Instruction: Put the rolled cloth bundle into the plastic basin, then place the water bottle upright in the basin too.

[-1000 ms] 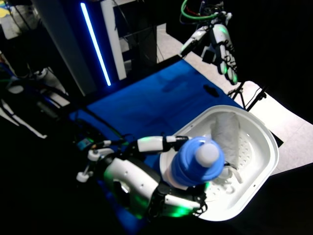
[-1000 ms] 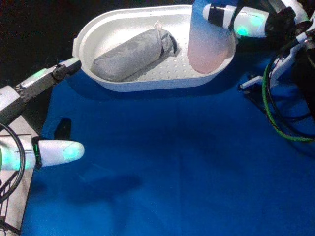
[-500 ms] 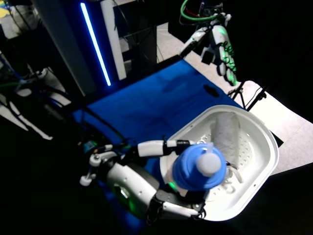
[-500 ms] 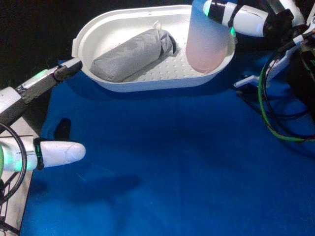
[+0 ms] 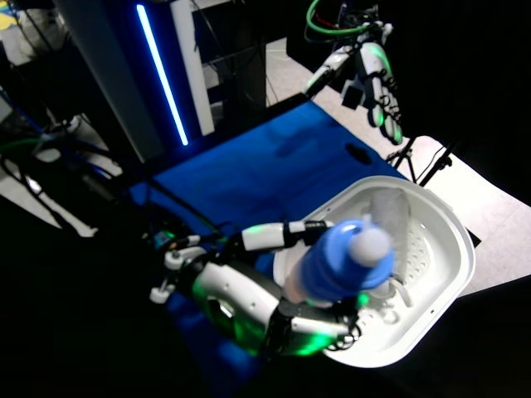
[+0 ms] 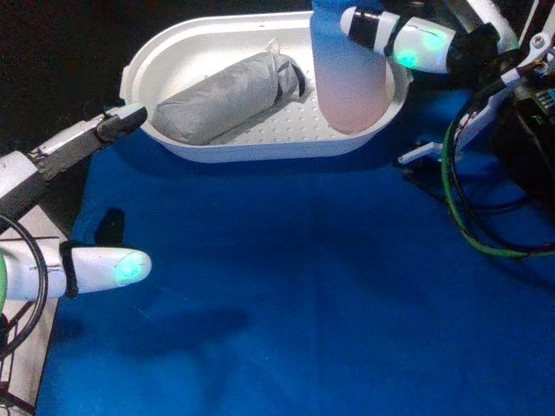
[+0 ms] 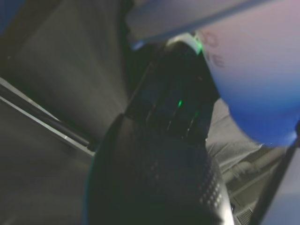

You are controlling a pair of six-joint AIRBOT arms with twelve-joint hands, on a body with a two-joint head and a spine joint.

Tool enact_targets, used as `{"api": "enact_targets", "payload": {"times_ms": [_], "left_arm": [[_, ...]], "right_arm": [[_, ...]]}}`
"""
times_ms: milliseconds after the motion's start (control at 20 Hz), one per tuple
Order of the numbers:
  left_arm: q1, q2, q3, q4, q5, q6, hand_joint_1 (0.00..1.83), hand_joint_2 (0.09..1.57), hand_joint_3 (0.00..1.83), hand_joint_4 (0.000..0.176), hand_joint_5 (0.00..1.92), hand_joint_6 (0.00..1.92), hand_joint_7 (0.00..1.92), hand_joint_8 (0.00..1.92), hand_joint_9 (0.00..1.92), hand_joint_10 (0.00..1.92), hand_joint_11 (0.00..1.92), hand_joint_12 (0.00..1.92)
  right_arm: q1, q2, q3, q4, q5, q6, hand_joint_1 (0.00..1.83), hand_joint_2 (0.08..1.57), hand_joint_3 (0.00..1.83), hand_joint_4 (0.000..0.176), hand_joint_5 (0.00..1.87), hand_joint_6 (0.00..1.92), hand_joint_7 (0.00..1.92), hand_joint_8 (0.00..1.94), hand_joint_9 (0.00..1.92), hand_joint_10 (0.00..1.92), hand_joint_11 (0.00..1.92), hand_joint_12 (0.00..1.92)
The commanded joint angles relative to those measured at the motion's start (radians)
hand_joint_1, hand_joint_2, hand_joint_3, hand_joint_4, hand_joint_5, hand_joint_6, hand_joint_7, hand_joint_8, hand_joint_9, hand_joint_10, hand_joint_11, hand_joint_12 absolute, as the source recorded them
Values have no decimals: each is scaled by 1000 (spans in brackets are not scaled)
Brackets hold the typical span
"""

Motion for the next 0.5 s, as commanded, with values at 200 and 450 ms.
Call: {"api": "enact_targets", "payload": {"times_ms": [200, 450], "left_arm": [[-11, -8, 1, -12, -123, -12, 603, 860, 0, 121, 51, 2, 0, 0, 0, 0, 0, 0], [-11, -9, -1, -15, -123, -12, 597, 869, 1, 113, 44, 3, 4, 1, 0, 0, 0, 0]], "right_arm": [[0, 7, -9, -15, 81, 4, 826, 1132, 0, 56, 381, 1, 498, 0, 439, 2, 0, 580], [0, 21, -23, -22, 82, 4, 826, 1117, 0, 51, 356, 0, 482, 0, 449, 0, 0, 828]]}}
